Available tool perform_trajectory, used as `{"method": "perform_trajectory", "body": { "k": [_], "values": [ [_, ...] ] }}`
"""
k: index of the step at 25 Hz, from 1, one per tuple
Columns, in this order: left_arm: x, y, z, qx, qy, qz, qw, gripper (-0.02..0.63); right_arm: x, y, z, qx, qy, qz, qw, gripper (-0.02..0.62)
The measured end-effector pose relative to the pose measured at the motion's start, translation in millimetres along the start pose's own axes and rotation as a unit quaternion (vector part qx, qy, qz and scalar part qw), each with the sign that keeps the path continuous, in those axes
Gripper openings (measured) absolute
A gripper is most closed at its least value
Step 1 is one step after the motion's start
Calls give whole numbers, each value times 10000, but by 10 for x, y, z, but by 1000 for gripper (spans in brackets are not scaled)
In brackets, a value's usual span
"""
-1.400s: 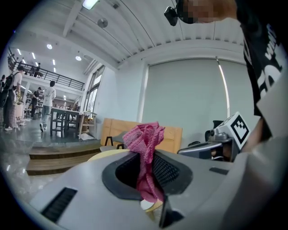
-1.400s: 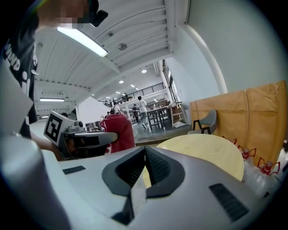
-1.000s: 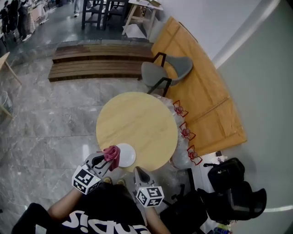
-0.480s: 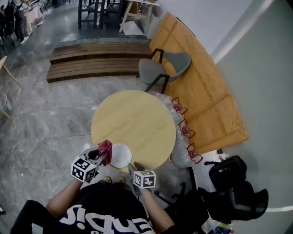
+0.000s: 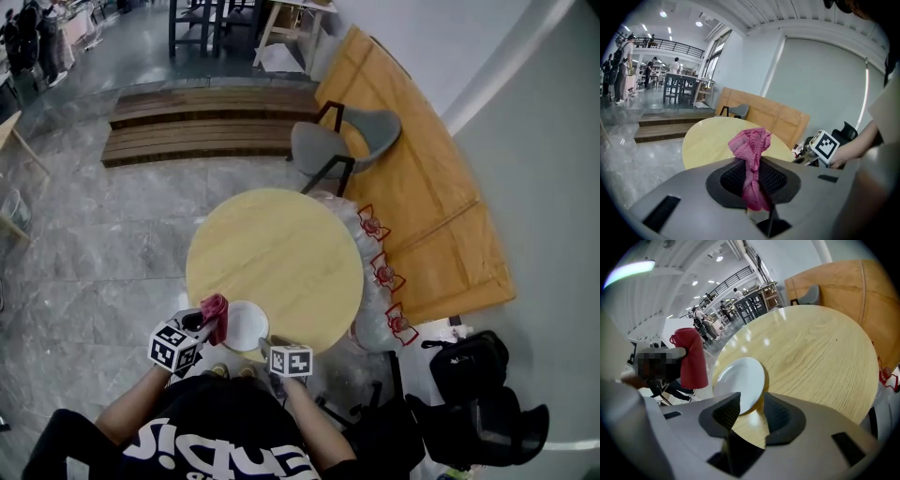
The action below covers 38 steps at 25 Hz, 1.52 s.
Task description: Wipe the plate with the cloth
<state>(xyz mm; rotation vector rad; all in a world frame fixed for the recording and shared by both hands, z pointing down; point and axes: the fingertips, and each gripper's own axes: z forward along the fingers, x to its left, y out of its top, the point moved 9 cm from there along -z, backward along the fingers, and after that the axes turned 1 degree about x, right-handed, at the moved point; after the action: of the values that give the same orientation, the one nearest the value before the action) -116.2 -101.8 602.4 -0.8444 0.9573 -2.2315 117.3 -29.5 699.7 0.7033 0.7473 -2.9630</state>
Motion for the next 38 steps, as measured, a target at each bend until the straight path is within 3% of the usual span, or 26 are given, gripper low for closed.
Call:
{"method": "perform_trajectory", "body": {
  "k": [6,16,22,27,34,38],
  "values": [
    [63,-81,163,307,38,-46,9995,67,-62,61,147,218,96,11,9997,146],
    [186,-63,409,1278,57,21,9918,67,-162,38,229,393,176,218,9988,112],
    [233,-93,640,2231,198,-31,9746,67,-196,58,248,444,345,273,9980,92],
    [283,-141,831,2732,360,38,9613,67,-227,93,260,580,415,184,9973,87],
    [328,-109,992,2975,374,95,9539,67,-240,116,278,645,491,158,9966,84],
    [347,-123,1076,2981,316,45,9540,67,-246,117,280,642,502,177,9965,81]
  ]
}}
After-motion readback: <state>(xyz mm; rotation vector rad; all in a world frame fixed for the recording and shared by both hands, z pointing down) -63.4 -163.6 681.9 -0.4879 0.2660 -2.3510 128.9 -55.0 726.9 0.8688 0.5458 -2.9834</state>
